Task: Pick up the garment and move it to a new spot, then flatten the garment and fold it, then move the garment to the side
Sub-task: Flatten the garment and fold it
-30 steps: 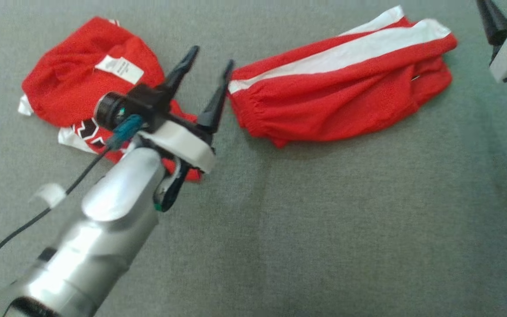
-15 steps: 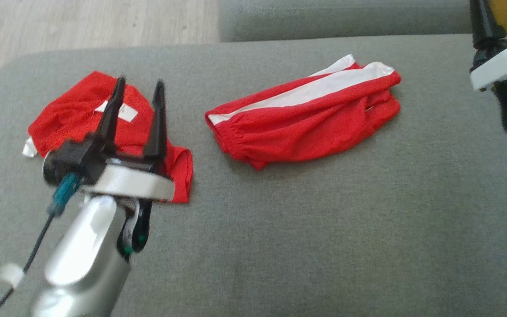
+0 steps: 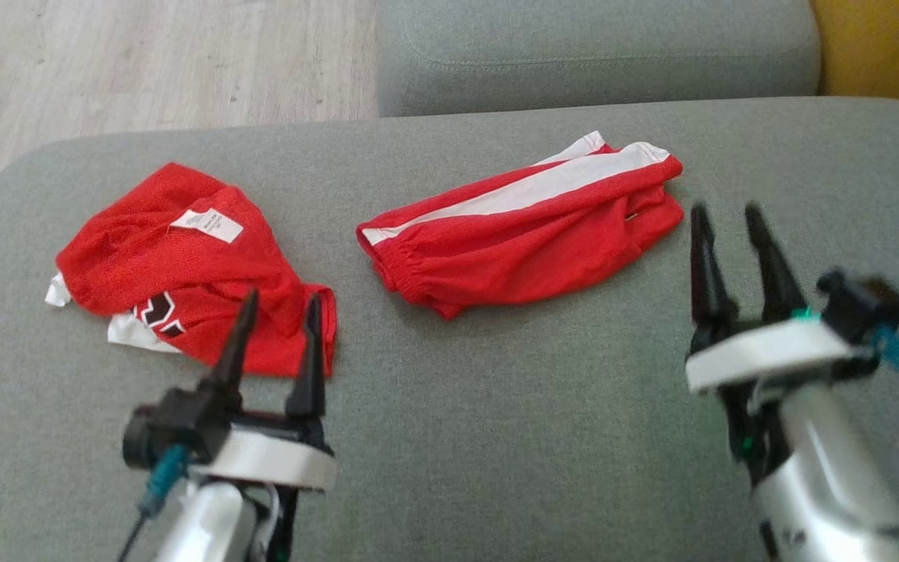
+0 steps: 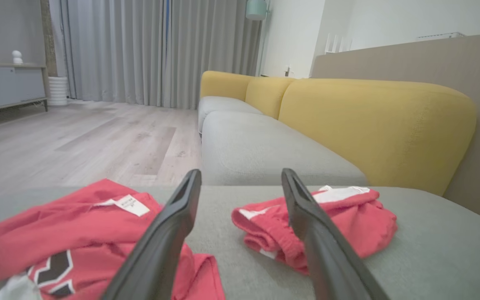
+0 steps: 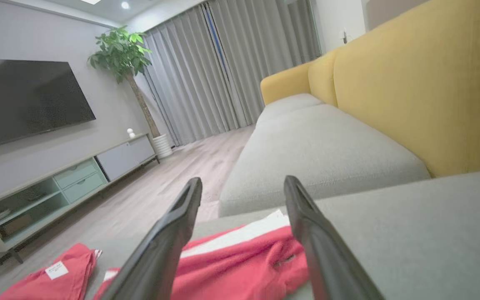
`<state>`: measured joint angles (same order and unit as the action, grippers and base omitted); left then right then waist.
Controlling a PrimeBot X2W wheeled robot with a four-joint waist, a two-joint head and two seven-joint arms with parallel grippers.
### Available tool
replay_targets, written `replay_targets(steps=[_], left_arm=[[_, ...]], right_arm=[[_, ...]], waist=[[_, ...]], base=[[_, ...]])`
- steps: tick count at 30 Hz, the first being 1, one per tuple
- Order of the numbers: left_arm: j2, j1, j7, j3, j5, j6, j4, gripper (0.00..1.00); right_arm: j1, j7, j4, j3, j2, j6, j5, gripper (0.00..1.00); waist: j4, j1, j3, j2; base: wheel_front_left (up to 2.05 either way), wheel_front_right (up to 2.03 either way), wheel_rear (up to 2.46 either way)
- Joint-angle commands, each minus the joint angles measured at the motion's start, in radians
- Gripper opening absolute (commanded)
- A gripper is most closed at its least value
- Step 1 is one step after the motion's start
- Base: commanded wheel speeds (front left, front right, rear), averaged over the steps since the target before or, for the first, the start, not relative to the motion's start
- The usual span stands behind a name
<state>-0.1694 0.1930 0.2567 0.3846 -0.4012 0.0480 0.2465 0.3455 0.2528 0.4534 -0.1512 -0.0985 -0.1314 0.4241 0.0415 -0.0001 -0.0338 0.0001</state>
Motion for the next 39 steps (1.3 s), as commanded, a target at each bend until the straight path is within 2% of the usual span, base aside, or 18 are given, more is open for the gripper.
replay_targets(steps=[1,5,9,20,26,30,34,39], left_arm=[[0.003,0.016,0.005,-0.051,0.014,-0.009,-0.026,1.00],[0.044,-0.028,0.005,-0.076,0.048,-0.032,-0.014,1.00],[0.070,-0.035,0.005,-0.110,0.075,-0.057,-0.012,1.00],[0.107,0.015,0.005,-0.139,0.120,-0.115,-0.014,1.00],[0.117,0.065,0.005,-0.119,0.130,-0.139,-0.001,1.00],[0.118,0.092,0.005,-0.099,0.123,-0.147,0.005,1.00],[0.119,0.114,0.005,-0.073,0.098,-0.144,0.004,1.00],[0.119,0.124,0.005,-0.063,0.082,-0.134,0.000,1.00]], right_arm=[[-0.006,0.009,-0.043,-0.001,0.016,0.001,-0.017,1.00],[-0.090,0.009,-0.060,0.007,0.041,0.001,-0.058,1.00],[-0.109,0.009,-0.073,0.019,0.047,0.001,-0.072,1.00],[0.006,-0.076,-0.029,0.109,0.048,0.001,-0.117,1.00],[0.206,-0.182,0.153,0.311,0.048,0.001,-0.147,1.00],[0.317,-0.221,0.293,0.451,0.044,0.001,-0.219,1.00],[0.403,-0.251,0.424,0.592,0.035,0.001,-0.273,1.00],[0.474,-0.268,0.551,0.706,0.024,0.001,-0.335,1.00]], waist=[[0.000,0.0001,0.002,-0.0001],[0.002,0.0001,0.000,-0.0001],[0.007,0.0001,-0.008,-0.0001],[0.071,0.0001,-0.104,-0.0001],[0.134,0.0001,-0.186,-0.0001],[0.174,0.0001,-0.216,-0.0001],[0.210,0.0001,-0.238,-0.0001],[0.233,0.0001,-0.253,-0.0001]], base=[[0.00,0.00,0.00],[0.00,0.00,0.00],[0.00,0.00,0.00],[0.00,0.00,0.00],[0.00,0.00,0.00],[0.00,0.00,0.00],[0.00,0.00,0.00],[0.00,0.00,0.00]])
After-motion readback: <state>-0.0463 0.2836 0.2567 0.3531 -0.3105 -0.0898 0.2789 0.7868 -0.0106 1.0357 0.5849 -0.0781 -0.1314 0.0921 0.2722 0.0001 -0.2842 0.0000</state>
